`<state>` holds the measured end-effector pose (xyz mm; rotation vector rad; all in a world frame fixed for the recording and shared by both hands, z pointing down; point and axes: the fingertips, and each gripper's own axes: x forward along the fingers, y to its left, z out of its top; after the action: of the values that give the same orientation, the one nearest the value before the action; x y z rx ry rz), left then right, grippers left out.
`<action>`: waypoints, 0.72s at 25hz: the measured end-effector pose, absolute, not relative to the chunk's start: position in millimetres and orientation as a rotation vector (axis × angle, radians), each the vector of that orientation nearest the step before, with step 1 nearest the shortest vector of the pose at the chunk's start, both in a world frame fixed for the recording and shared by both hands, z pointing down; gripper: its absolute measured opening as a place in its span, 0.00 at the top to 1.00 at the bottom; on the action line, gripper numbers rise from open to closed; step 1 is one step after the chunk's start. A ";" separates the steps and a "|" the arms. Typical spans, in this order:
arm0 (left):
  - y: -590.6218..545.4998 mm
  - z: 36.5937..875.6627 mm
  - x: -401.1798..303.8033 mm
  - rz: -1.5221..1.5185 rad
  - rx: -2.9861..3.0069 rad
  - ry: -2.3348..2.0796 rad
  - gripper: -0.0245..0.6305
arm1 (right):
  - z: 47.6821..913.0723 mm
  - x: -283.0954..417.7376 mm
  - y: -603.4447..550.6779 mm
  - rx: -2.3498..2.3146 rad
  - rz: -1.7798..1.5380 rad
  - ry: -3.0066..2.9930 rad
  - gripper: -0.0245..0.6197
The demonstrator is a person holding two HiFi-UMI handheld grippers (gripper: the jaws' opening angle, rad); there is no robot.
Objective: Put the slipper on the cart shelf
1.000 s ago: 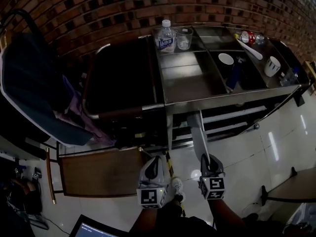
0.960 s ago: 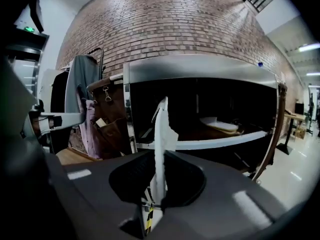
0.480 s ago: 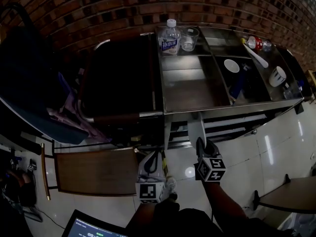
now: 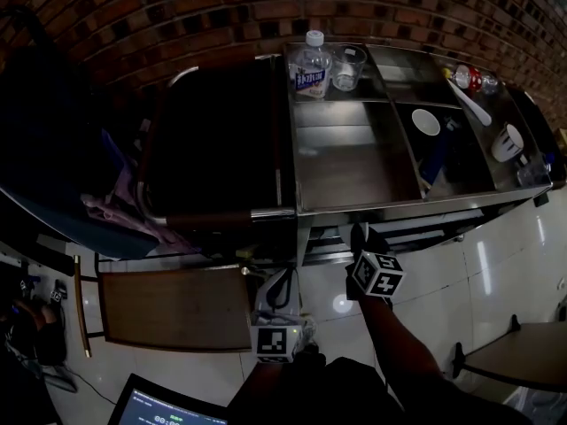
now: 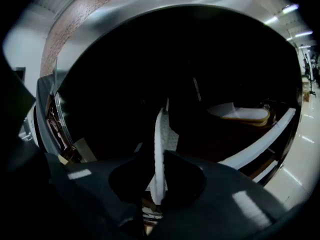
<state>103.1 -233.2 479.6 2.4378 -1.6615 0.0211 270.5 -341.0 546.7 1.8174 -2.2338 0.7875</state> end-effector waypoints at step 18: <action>-237.3 487.7 102.5 0.021 2.414 -1.638 0.95 | 578.5 279.4 -370.4 1.904 0.735 -2.209 0.85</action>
<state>102.5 -237.3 487.7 2.4136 -1.6384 0.0212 279.4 -370.4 578.5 1.9041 -2.2090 0.7352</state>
